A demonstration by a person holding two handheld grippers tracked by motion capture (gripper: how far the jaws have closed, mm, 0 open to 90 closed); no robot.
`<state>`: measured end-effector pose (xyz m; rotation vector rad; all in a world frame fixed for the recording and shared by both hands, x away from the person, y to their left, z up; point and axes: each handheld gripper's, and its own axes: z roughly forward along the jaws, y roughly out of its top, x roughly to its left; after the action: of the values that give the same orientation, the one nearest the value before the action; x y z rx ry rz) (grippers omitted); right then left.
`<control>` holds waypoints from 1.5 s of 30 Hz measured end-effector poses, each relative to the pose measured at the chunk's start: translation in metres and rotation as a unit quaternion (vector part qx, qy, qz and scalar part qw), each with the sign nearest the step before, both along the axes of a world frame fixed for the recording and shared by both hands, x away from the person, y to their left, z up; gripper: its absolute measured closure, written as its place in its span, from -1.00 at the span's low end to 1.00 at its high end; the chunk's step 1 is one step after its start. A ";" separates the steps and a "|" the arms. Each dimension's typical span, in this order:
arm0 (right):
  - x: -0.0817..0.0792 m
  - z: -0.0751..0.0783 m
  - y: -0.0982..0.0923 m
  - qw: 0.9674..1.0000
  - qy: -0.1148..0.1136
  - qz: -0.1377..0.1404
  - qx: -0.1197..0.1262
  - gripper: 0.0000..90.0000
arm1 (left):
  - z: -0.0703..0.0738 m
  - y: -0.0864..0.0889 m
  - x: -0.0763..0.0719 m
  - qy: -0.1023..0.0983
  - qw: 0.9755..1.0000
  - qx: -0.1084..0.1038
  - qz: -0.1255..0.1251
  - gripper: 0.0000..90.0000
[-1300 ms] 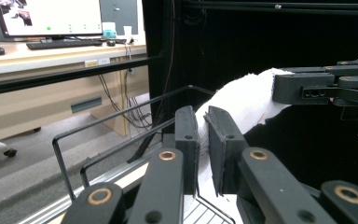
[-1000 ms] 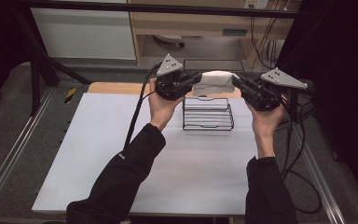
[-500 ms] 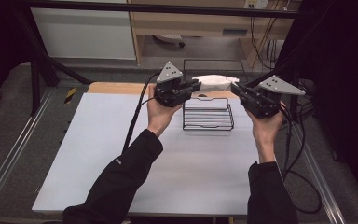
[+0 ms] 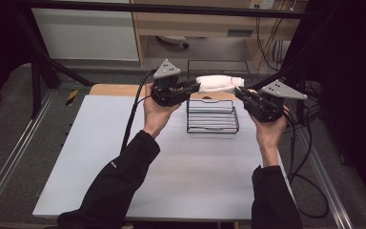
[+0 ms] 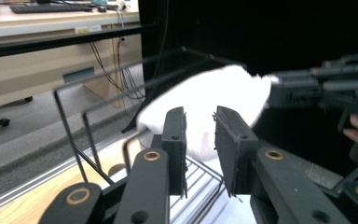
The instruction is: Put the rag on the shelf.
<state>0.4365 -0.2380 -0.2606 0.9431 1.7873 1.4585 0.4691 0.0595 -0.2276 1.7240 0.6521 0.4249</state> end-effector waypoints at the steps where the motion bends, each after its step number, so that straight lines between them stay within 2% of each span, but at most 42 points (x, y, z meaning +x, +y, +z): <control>1: 0.000 0.000 0.000 1.000 0.000 0.000 0.000 0.81 | 0.003 0.001 0.001 0.000 1.000 -0.003 0.002 0.65; 5: 0.001 0.000 0.001 1.000 0.000 -0.001 -0.001 0.81 | 0.013 -0.005 0.006 0.004 1.000 0.006 0.005 0.83; 8: 0.002 -0.001 0.001 1.000 -0.001 -0.001 -0.002 0.81 | 0.015 -0.012 0.008 0.015 1.000 0.012 0.000 0.93; 10: 0.002 -0.001 0.001 1.000 -0.001 -0.001 -0.001 0.81 | 0.013 -0.019 0.009 0.022 1.000 0.017 -0.006 0.97; 14: 0.001 -0.001 0.001 1.000 -0.001 0.000 -0.002 0.80 | 0.004 -0.028 0.010 0.032 0.999 0.042 -0.012 0.98; 21: 0.000 -0.002 0.000 1.000 -0.001 0.004 -0.006 0.74 | -0.011 -0.032 0.015 0.049 0.997 0.050 -0.015 0.99; 25: -0.001 0.000 -0.001 1.000 0.001 0.010 -0.010 0.62 | -0.016 -0.032 0.019 0.052 0.997 0.049 -0.012 0.99; 28: -0.004 0.002 -0.001 1.000 0.000 0.012 -0.004 0.44 | -0.018 -0.033 0.020 0.052 0.997 0.052 -0.008 0.99; 30: -0.007 0.005 -0.002 1.000 -0.004 0.012 -0.001 0.43 | -0.020 -0.033 0.021 0.052 0.997 0.054 -0.007 0.99; 32: -0.008 0.007 -0.002 1.000 -0.006 0.014 0.000 0.50 | -0.022 -0.034 0.022 0.053 0.997 0.055 -0.006 0.99; 36: -0.002 0.007 0.002 1.000 0.015 0.020 0.001 0.76 | -0.026 -0.035 0.023 0.053 0.997 0.058 -0.004 0.99; 38: 0.002 0.004 0.007 0.999 0.026 0.022 -0.008 0.85 | -0.027 -0.034 0.023 0.052 0.997 0.057 -0.005 0.99; 41: 0.010 -0.004 0.014 0.999 0.046 0.018 -0.014 0.93 | -0.030 -0.033 0.024 0.054 0.997 0.057 -0.004 0.99; 45: 0.016 -0.011 0.017 0.998 0.054 0.011 -0.014 0.94 | -0.032 -0.033 0.026 0.054 0.997 0.058 -0.002 0.99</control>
<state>0.4526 -0.2215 -0.2711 1.0073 1.8963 1.4159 0.4948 0.0262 -0.2601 1.8676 0.7132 0.3747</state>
